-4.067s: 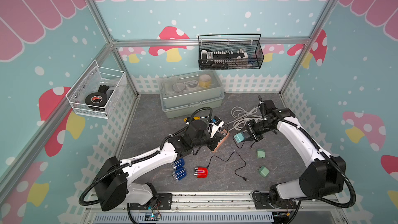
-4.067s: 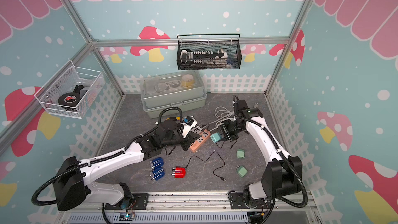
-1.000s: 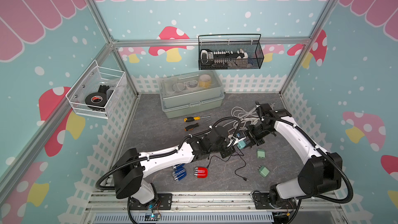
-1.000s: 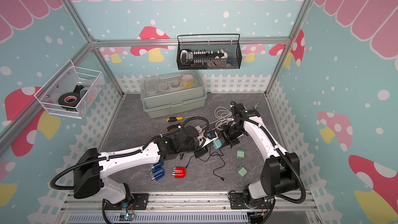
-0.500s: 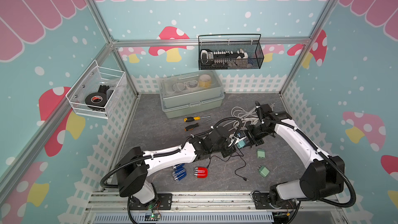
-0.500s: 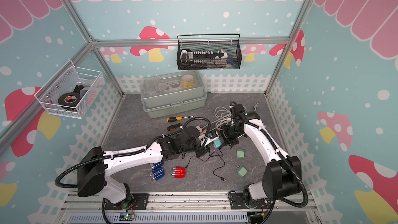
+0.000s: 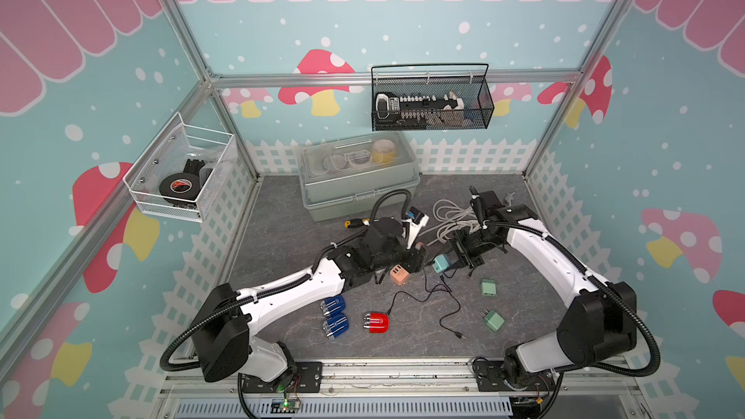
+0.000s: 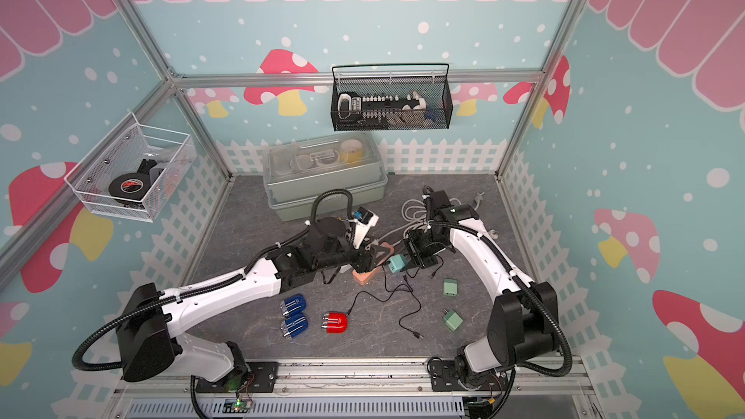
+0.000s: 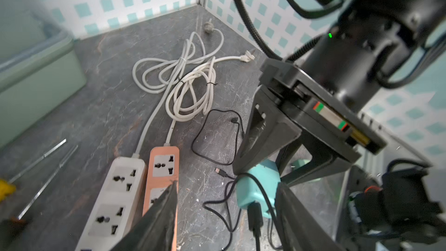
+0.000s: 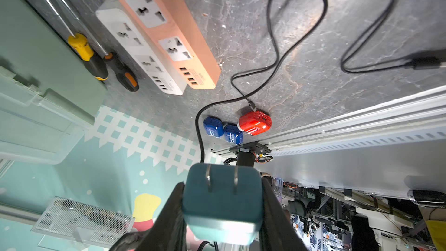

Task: Charge the electric shaver
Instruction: Insert the charging cable into the plug, then insert the plug into the socket.

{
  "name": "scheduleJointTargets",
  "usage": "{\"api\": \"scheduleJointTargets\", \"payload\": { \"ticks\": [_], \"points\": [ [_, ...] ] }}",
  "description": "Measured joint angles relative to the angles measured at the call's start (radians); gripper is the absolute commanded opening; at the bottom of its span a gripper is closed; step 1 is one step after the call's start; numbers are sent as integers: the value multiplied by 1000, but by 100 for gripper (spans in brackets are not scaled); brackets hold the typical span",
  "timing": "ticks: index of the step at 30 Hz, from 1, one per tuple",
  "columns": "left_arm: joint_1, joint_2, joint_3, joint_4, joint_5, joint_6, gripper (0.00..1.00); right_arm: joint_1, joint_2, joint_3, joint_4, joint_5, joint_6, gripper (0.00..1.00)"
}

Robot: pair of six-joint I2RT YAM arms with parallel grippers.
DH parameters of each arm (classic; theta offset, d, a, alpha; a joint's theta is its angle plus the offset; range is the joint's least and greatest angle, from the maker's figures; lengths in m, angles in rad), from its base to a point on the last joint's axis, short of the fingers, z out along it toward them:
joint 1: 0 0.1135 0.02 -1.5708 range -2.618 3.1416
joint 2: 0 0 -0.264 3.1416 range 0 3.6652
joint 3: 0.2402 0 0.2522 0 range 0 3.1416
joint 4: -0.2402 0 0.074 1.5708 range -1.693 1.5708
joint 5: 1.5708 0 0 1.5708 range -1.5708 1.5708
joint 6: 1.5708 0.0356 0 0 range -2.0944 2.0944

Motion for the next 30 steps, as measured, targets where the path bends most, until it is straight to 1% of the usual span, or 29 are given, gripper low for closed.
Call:
{"api": "scheduleJointTargets", "payload": {
  "ticks": [4, 6, 8, 10, 12, 15, 17, 23, 26, 30],
  "points": [
    [117, 6, -1, -25, 151, -258, 61, 0, 73, 78, 85, 29, 26, 0],
    [154, 24, 0, -43, 221, -353, 61, 0, 90, 93, 143, 36, 47, 0],
    [173, 47, 8, -74, 272, -423, 62, 0, 98, 95, 200, 40, 68, 0],
    [175, 67, 19, -97, 306, -478, 68, 0, 108, 99, 239, 44, 83, 0],
    [174, 73, 25, -109, 321, -515, 72, 1, 119, 107, 263, 45, 93, 0],
    [174, 78, 50, -115, 330, -556, 76, 3, 127, 109, 297, 44, 105, 0],
    [174, 86, 76, -116, 329, -569, 77, 4, 127, 109, 314, 42, 116, 0],
    [158, 129, 153, -134, 288, -524, 74, 5, 127, 109, 351, 24, 151, 0],
    [148, 168, 180, -137, 256, -486, 70, 8, 127, 109, 362, 12, 171, 0],
    [143, 226, 216, -143, 218, -444, 61, 15, 127, 109, 381, -6, 198, 0]
  ]
}}
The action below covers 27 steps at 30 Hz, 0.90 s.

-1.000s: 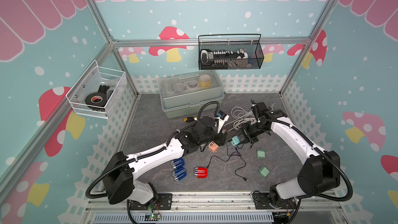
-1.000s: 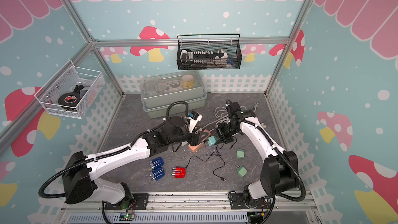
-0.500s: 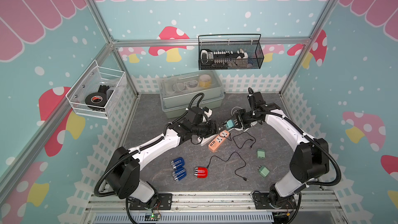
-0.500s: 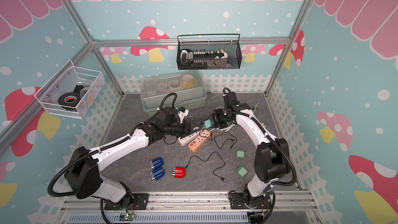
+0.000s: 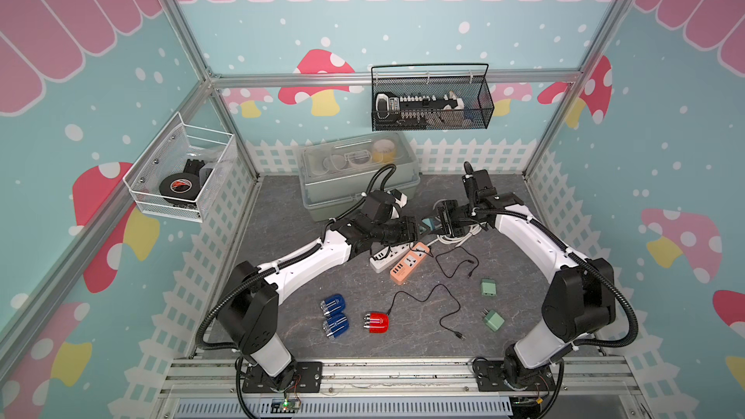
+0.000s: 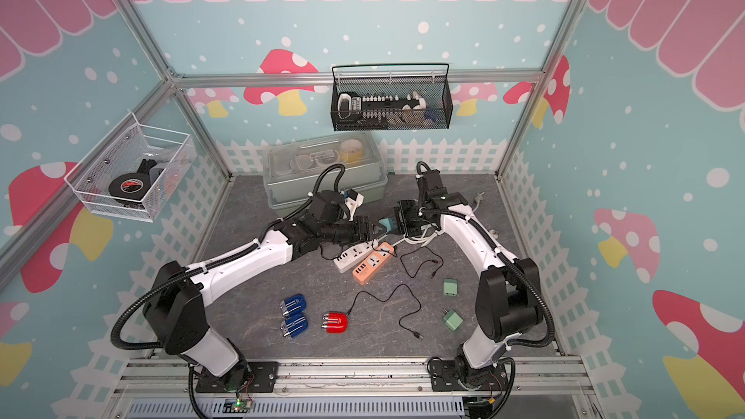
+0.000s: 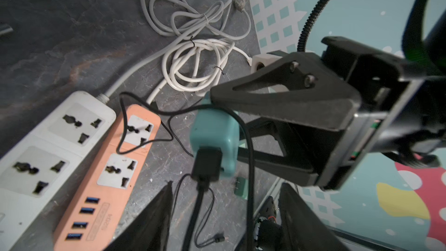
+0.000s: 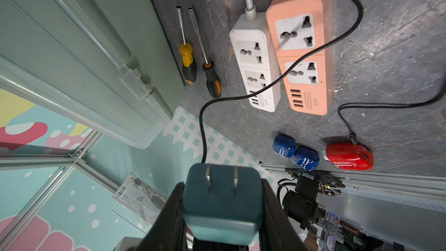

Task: Charge the electric shaver
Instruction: Insert the plug into the socket.

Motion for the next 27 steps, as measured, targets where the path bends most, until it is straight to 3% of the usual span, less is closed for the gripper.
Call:
{"api": "scheduleJointTargets", "payload": {
  "ticks": [9, 21, 27],
  "points": [
    [-1, 33, 27, 18, -60, 47, 35, 3, -10, -13, 25, -20, 38, 0],
    [-1, 71, 49, 34, -61, 68, 36, 3, -12, -41, 49, -22, 75, 0],
    [3, 74, 61, 40, -69, 44, 6, 2, -13, -42, 81, -14, 85, 0]
  ]
}}
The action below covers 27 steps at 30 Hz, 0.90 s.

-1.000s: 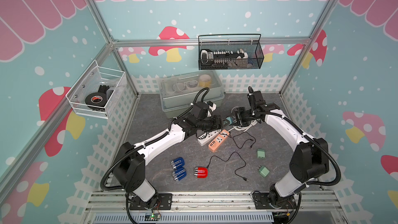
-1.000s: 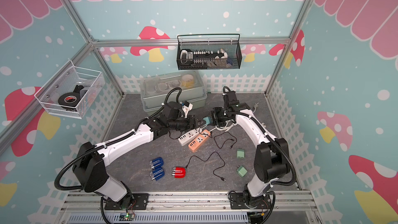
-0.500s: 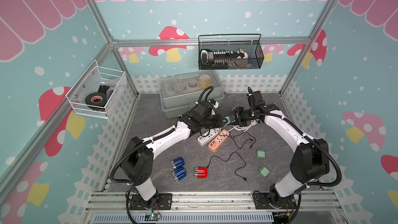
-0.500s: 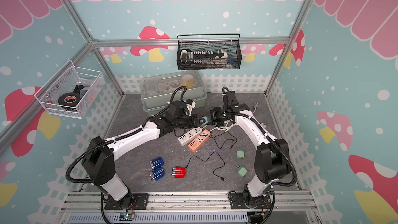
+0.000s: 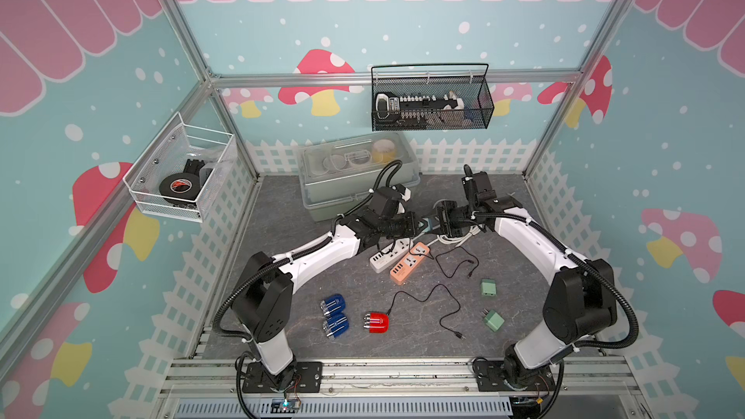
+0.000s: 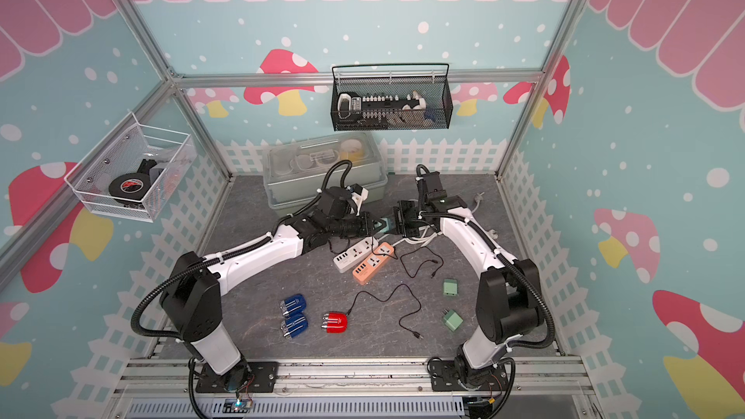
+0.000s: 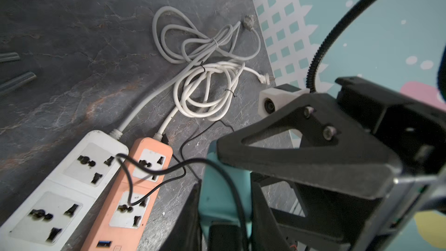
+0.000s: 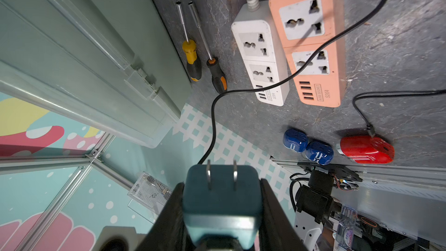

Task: Charge the electric shaver
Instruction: Insert the plug into the socket.

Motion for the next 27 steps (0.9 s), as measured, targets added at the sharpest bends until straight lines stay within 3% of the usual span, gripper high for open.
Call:
{"api": "scheduleJointTargets", "payload": {
  "ticks": [1, 3, 5, 8, 18, 23, 27],
  "points": [
    [1, 0, 0, 2, 0, -2, 2, 0, 0, 0, 4, 0, 0, 6],
    [2, -1, 0, 2, -1, -1, 0, 1, -2, -2, 6, 1, 0, 33],
    [5, -3, 0, -2, -3, -1, 0, 1, -3, -4, 7, 2, -2, 50],
    [17, -22, 0, -38, -13, 18, 0, 0, -7, -4, -19, 12, -34, 63],
    [184, -203, 48, -285, -161, 108, 0, -66, -16, 133, -255, 161, -278, 68],
    [193, -212, 175, -410, -275, 198, 0, -66, -5, 308, -367, 266, -471, 66],
    [182, -157, 228, -463, -279, 279, 0, -67, -5, 351, -423, 334, -620, 64]
  ]
}}
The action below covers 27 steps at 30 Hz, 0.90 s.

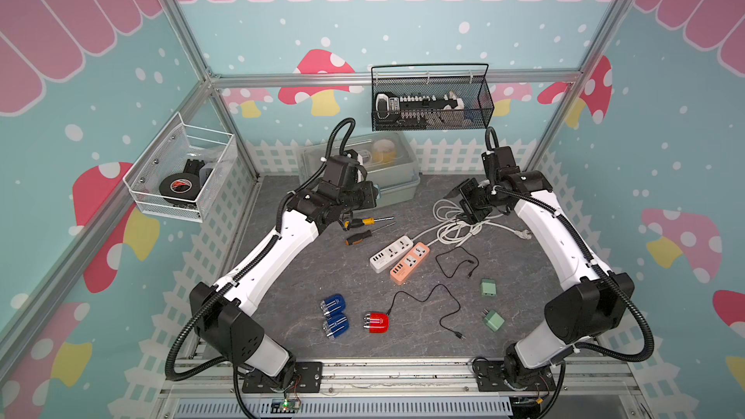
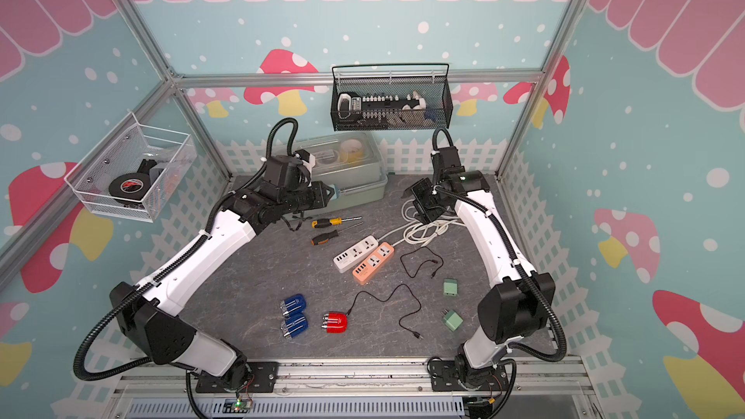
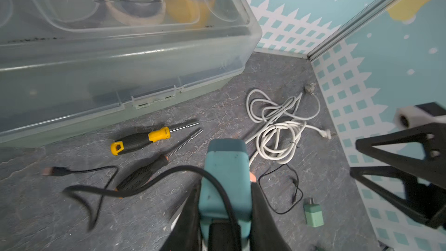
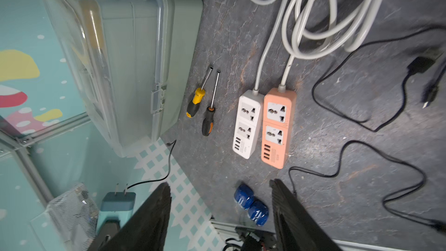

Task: Charge the electric shaver
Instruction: Insert the plug into the socket.

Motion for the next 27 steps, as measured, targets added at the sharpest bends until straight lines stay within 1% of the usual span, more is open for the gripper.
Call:
{"api": "scheduleJointTargets", "payload": {
  "ticks": [2, 7, 10, 14, 17, 21, 27],
  "points": [
    [-18, 61, 16, -14, 10, 46, 0, 0, 0, 0, -30, 26, -71, 63],
    [-110, 299, 96, -93, 29, 212, 0, 0, 0, 0, -87, 66, -264, 61],
    [-156, 443, 205, -183, 38, 292, 0, 0, -17, -18, -104, 97, -383, 61],
    [-192, 591, 401, -301, 25, 375, 0, 0, -113, -117, -124, 154, -513, 61],
    [-211, 647, 498, -357, -2, 417, 0, 0, -188, -178, -142, 181, -572, 61],
    [-225, 661, 533, -428, -25, 460, 0, 0, -251, -225, -149, 196, -612, 60],
    [-230, 694, 581, -540, -77, 512, 0, 0, -308, -286, -161, 219, -632, 60]
  ]
}}
